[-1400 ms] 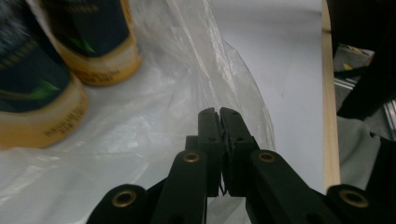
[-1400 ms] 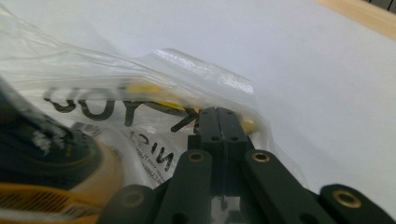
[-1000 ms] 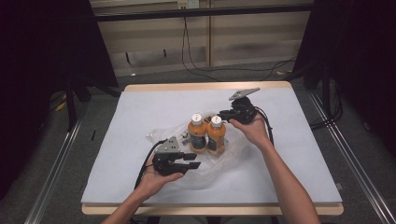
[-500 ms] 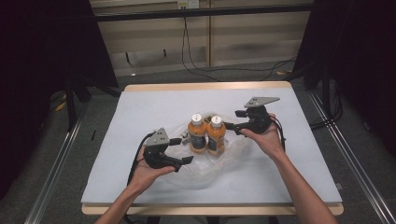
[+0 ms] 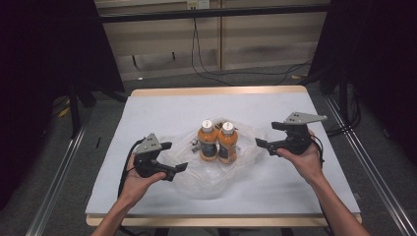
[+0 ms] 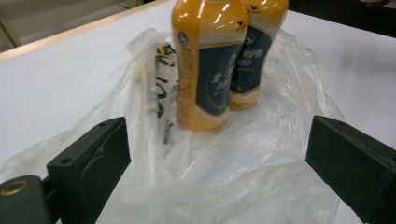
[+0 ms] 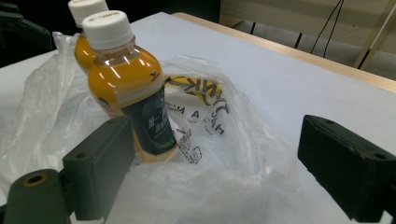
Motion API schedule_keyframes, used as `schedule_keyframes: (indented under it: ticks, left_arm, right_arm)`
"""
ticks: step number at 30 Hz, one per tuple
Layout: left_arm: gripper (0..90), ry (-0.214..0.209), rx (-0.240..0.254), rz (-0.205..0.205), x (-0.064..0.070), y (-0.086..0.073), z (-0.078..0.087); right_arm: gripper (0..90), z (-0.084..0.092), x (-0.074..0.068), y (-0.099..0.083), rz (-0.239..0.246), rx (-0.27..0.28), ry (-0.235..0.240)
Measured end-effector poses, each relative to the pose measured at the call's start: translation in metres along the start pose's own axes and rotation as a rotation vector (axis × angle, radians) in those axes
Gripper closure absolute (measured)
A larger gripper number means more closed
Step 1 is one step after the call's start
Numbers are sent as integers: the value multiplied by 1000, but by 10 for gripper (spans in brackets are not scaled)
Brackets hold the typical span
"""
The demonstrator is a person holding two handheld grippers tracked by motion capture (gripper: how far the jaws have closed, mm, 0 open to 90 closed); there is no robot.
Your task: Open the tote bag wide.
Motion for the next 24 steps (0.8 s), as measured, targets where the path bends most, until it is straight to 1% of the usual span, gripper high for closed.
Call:
schedule_keyframes:
  ticks: [1,2,3,4,5,6,7,8,9,10,12,13,14,15,17,19,21,22,24]
  left_arm:
    - [52,10,9,12,-1,-2,3]
    - [48,28,14,14,-1,-4,6]
    - [43,33,10,5,-2,-6,10]
    - [42,44,12,3,-2,-9,13]
    - [42,54,14,4,-2,-11,16]
    - [37,58,13,2,-2,-14,18]
    - [37,63,9,3,-2,-16,21]
    - [36,76,8,8,-2,-18,23]
    - [35,75,13,17,-1,-20,25]
    - [35,78,16,20,-1,-23,27]
    - [31,101,6,21,0,-31,31]
    - [31,102,6,35,1,-36,32]
    - [31,103,6,39,1,-40,34]
    - [32,95,7,29,1,-43,37]
    - [28,108,8,44,0,-47,43]
    - [27,129,4,81,-2,-51,48]
    - [26,146,-3,92,-3,-58,53]
    - [26,154,-6,87,-4,-61,56]
    - [25,162,-2,102,-5,-67,61]
  right_arm:
    - [102,5,0,-2,-3,11,0]
    - [95,10,-1,-4,-14,21,0]
    - [93,15,-2,-6,-17,32,-1]
    - [92,25,-4,-11,-31,53,-8]
    - [92,25,-4,-11,-31,53,-8]
    - [90,33,-6,-17,-26,60,-21]
    - [90,33,-6,-17,-26,60,-21]
    - [89,37,-7,-20,-27,64,-32]
    - [85,40,-8,-23,-29,66,-41]
    - [80,43,-9,-26,-34,66,-43]
    - [80,49,-11,-33,-41,66,-43]
    - [80,51,-13,-37,-47,63,-42]
    - [81,54,-14,-41,-61,62,-43]
    - [81,57,-15,-46,-62,65,-47]
    - [81,62,-18,-53,-59,54,-57]
    - [81,68,-20,-58,-62,48,-66]
    - [81,75,-22,-63,-57,53,-82]
    - [81,80,-22,-65,-63,54,-85]
    - [80,88,-22,-71,-74,62,-101]
Point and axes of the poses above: each handheld gripper's, and its own axes: z roughly backward along the jaws, y roughly out of its top, x roughly to its right, the point moved 3 cm from there along -z, roughly forward along the jaws
